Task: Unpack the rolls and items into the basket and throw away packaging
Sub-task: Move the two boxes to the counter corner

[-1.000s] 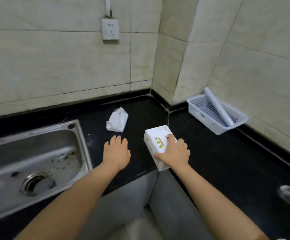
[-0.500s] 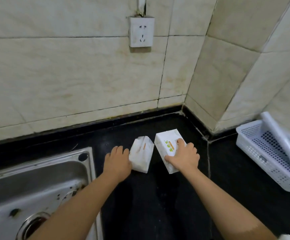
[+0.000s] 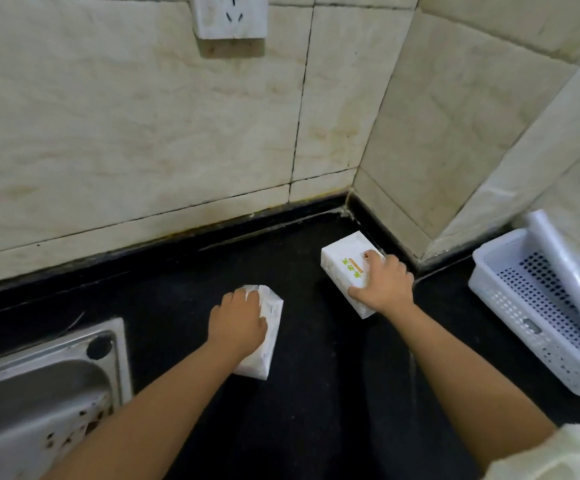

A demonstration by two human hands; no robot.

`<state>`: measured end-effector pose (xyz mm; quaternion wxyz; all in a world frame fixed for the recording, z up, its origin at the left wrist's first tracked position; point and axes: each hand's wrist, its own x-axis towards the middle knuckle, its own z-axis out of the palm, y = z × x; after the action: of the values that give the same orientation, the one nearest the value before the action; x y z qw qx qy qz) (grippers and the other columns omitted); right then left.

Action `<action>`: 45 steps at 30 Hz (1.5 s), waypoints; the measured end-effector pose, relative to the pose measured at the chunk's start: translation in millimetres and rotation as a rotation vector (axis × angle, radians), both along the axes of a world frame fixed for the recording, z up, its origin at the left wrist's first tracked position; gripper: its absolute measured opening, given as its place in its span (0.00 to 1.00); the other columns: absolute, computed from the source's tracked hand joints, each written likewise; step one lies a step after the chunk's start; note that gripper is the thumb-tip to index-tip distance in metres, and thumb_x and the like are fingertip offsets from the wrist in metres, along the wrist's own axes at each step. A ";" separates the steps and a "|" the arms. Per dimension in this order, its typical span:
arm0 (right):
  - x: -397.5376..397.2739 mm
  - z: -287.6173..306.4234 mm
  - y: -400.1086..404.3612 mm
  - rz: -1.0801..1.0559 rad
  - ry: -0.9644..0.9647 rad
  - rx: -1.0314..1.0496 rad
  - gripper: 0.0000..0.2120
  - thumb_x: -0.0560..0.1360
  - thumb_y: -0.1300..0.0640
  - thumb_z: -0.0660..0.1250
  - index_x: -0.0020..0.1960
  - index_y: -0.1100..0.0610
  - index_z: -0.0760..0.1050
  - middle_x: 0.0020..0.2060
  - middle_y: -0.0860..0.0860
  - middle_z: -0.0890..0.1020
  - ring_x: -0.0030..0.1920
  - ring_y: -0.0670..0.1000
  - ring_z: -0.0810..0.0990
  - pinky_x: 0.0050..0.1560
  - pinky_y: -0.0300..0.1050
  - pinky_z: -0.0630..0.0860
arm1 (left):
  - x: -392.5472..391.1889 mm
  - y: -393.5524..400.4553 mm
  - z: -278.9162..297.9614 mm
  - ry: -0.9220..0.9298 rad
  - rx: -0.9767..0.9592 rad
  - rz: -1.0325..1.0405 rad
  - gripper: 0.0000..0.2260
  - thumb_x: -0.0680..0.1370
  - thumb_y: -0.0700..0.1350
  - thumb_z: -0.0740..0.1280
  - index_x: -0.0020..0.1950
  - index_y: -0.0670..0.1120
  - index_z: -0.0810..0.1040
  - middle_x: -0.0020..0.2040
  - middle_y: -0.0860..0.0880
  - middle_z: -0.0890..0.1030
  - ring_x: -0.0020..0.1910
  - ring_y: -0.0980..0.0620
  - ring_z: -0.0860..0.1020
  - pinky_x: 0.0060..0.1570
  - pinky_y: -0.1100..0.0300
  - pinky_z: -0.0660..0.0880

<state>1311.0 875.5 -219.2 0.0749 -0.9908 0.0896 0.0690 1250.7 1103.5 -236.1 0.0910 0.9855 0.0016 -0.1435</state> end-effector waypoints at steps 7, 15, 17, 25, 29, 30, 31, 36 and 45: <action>69.9 -23.4 -19.8 0.058 0.008 0.028 0.38 0.65 0.43 0.71 0.68 0.53 0.60 0.61 0.62 0.69 0.61 0.64 0.68 0.61 0.56 0.65 | 28.1 -12.2 -9.0 0.032 0.049 0.167 0.20 0.78 0.51 0.59 0.68 0.44 0.66 0.65 0.45 0.70 0.63 0.46 0.69 0.55 0.55 0.72; 76.6 -44.9 -34.5 0.067 0.033 0.053 0.38 0.67 0.42 0.68 0.71 0.53 0.55 0.66 0.62 0.64 0.66 0.63 0.63 0.67 0.60 0.59 | 38.1 -16.0 -15.1 0.169 0.040 0.260 0.14 0.81 0.46 0.54 0.56 0.40 0.75 0.55 0.43 0.80 0.52 0.46 0.79 0.45 0.57 0.74; 74.8 -46.5 -32.2 0.068 0.045 0.056 0.38 0.69 0.41 0.66 0.72 0.52 0.54 0.69 0.61 0.59 0.70 0.62 0.57 0.70 0.63 0.53 | 38.9 -19.2 -11.5 0.145 -0.021 0.280 0.13 0.81 0.45 0.54 0.49 0.40 0.76 0.51 0.43 0.81 0.48 0.46 0.79 0.41 0.57 0.72; 55.3 -41.7 -45.8 0.162 0.014 0.128 0.32 0.74 0.46 0.61 0.73 0.54 0.54 0.75 0.58 0.52 0.75 0.60 0.49 0.73 0.62 0.49 | 78.6 -57.0 8.7 0.071 -0.259 0.356 0.19 0.79 0.42 0.57 0.27 0.45 0.63 0.28 0.50 0.66 0.30 0.52 0.68 0.27 0.60 0.62; 46.7 -39.3 -60.3 0.248 0.034 0.106 0.25 0.76 0.49 0.58 0.71 0.55 0.59 0.74 0.56 0.56 0.74 0.57 0.51 0.74 0.59 0.49 | 108.5 -94.9 7.5 0.135 -0.421 0.475 0.10 0.79 0.41 0.58 0.47 0.38 0.77 0.37 0.48 0.75 0.35 0.50 0.75 0.24 0.63 0.64; 46.1 -40.0 -63.5 0.261 0.038 0.100 0.24 0.77 0.50 0.57 0.72 0.54 0.59 0.74 0.55 0.56 0.75 0.56 0.52 0.74 0.60 0.47 | 114.3 -102.6 8.1 0.137 -0.443 0.499 0.11 0.79 0.41 0.58 0.51 0.38 0.77 0.40 0.46 0.76 0.39 0.47 0.77 0.24 0.63 0.65; 46.4 -40.5 -65.7 0.266 0.037 0.100 0.24 0.77 0.51 0.56 0.72 0.53 0.59 0.74 0.54 0.57 0.75 0.55 0.52 0.74 0.60 0.45 | 119.9 -108.5 8.0 0.132 -0.453 0.512 0.12 0.79 0.41 0.57 0.54 0.37 0.77 0.40 0.45 0.76 0.40 0.46 0.78 0.24 0.63 0.65; 50.2 -42.8 -69.1 0.286 0.037 0.071 0.23 0.78 0.51 0.55 0.72 0.51 0.59 0.74 0.53 0.58 0.75 0.53 0.54 0.74 0.59 0.44 | 145.4 -120.9 4.6 0.132 -0.499 0.611 0.11 0.80 0.40 0.57 0.52 0.36 0.77 0.45 0.41 0.82 0.34 0.46 0.78 0.25 0.60 0.68; 51.0 -38.3 -68.4 0.301 0.050 0.072 0.22 0.78 0.52 0.54 0.71 0.52 0.58 0.73 0.53 0.59 0.74 0.53 0.55 0.74 0.58 0.47 | 143.3 -138.3 -4.9 0.247 -0.608 0.664 0.17 0.81 0.42 0.55 0.68 0.36 0.67 0.51 0.37 0.78 0.58 0.39 0.78 0.38 0.52 0.75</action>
<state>1362.0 807.0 -257.5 0.0972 -0.9876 -0.0608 0.1074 1394.0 965.2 -241.0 0.4158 0.8358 0.2855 -0.2170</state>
